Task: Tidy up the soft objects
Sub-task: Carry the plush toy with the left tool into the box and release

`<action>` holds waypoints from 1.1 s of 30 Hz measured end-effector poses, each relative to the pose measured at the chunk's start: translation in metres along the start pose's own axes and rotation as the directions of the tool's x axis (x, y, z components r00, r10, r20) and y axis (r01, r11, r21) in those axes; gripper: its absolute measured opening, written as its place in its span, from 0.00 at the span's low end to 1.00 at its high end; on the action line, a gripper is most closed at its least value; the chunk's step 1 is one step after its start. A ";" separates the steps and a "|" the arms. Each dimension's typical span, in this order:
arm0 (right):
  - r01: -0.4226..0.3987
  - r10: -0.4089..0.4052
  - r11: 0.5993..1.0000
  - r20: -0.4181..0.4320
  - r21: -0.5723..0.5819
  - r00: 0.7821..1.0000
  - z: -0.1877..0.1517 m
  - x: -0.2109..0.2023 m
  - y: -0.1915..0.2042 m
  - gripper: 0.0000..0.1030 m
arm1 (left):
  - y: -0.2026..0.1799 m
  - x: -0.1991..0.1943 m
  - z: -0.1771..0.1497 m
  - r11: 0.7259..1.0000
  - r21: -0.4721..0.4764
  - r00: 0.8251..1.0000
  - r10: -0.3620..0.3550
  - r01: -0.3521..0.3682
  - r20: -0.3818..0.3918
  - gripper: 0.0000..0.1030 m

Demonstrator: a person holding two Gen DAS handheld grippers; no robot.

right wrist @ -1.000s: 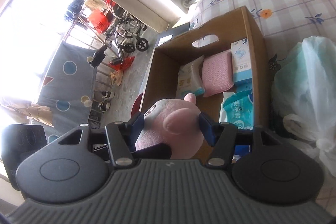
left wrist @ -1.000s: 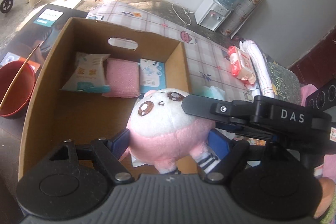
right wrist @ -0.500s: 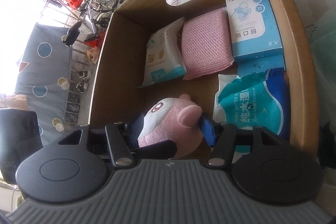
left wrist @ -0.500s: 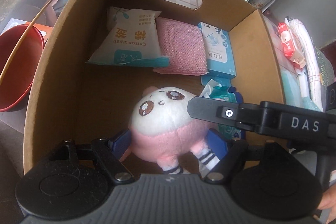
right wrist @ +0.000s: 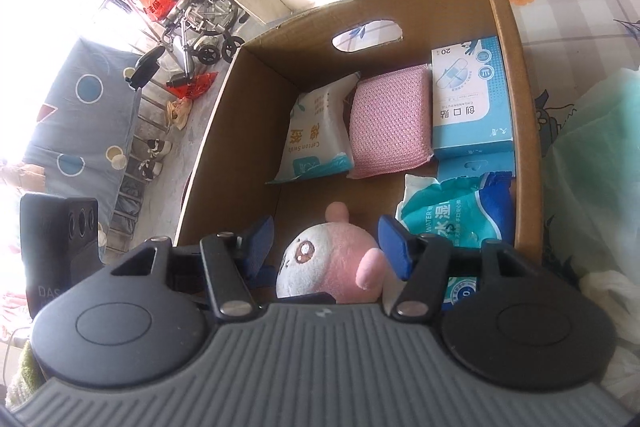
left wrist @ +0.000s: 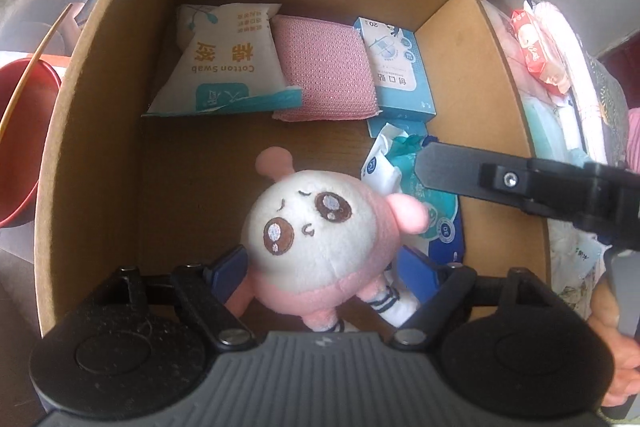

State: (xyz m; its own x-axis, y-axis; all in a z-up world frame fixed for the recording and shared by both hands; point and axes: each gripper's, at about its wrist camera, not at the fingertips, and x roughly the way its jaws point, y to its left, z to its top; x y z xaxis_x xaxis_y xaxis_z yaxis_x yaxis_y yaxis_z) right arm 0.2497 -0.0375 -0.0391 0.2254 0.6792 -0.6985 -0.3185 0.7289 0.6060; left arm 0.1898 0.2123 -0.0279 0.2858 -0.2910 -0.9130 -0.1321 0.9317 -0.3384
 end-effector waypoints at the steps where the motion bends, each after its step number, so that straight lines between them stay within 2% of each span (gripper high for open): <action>1: -0.002 0.002 1.000 0.003 0.001 1.000 0.000 -0.002 0.000 0.57 | 0.002 -0.001 0.001 1.000 -0.018 1.000 -0.009 0.009 0.005 0.83; 4: -0.006 0.006 1.000 0.004 0.004 1.000 -0.003 -0.004 -0.001 0.57 | 0.005 0.001 0.005 0.997 -0.068 1.000 -0.022 0.021 -0.001 0.85; 8: -0.012 0.012 1.000 -0.004 0.010 1.000 -0.008 -0.002 -0.001 0.57 | 0.008 0.021 0.007 0.993 -0.115 0.998 -0.015 0.008 -0.058 0.86; 11: -0.007 0.007 1.000 0.004 0.013 1.000 -0.010 -0.002 -0.002 0.57 | 0.009 0.026 0.006 0.992 -0.129 0.999 -0.020 0.014 -0.050 0.87; 18: 0.010 -0.009 1.000 0.067 -0.017 0.998 -0.010 -0.017 0.003 0.57 | 0.004 0.021 0.006 0.999 -0.048 1.000 -0.001 0.002 0.016 0.80; 24: 0.018 -0.015 0.999 0.096 -0.032 0.995 -0.008 -0.026 0.006 0.57 | -0.011 0.012 0.007 0.992 0.099 0.993 0.073 -0.082 0.088 0.78; 27: 0.018 -0.015 0.999 0.099 -0.030 0.995 -0.007 -0.027 0.004 0.57 | -0.022 0.006 0.008 0.977 0.181 0.985 0.090 -0.116 0.146 0.78; 29: 0.021 -0.018 0.999 0.099 -0.026 0.995 -0.007 -0.027 0.004 0.57 | -0.031 0.004 0.006 0.957 0.246 0.979 0.112 -0.153 0.173 0.78; 30: 0.022 -0.020 0.999 0.099 -0.024 0.995 -0.008 -0.026 0.003 0.57 | -0.035 0.004 0.005 0.944 0.279 0.975 0.126 -0.175 0.183 0.78; 33: 0.024 -0.022 1.000 0.096 -0.019 0.995 -0.008 -0.025 0.001 0.57 | -0.046 0.011 0.001 0.882 0.388 0.958 0.197 -0.266 0.210 0.79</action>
State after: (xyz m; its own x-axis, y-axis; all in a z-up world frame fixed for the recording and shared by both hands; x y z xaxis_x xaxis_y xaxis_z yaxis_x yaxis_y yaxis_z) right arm 0.2363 -0.0546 -0.0244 0.3200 0.6684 -0.6715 -0.3306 0.7430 0.5820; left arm 0.2001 0.1662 -0.0222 0.4472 -0.0497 -0.8931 0.1758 0.9839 0.0332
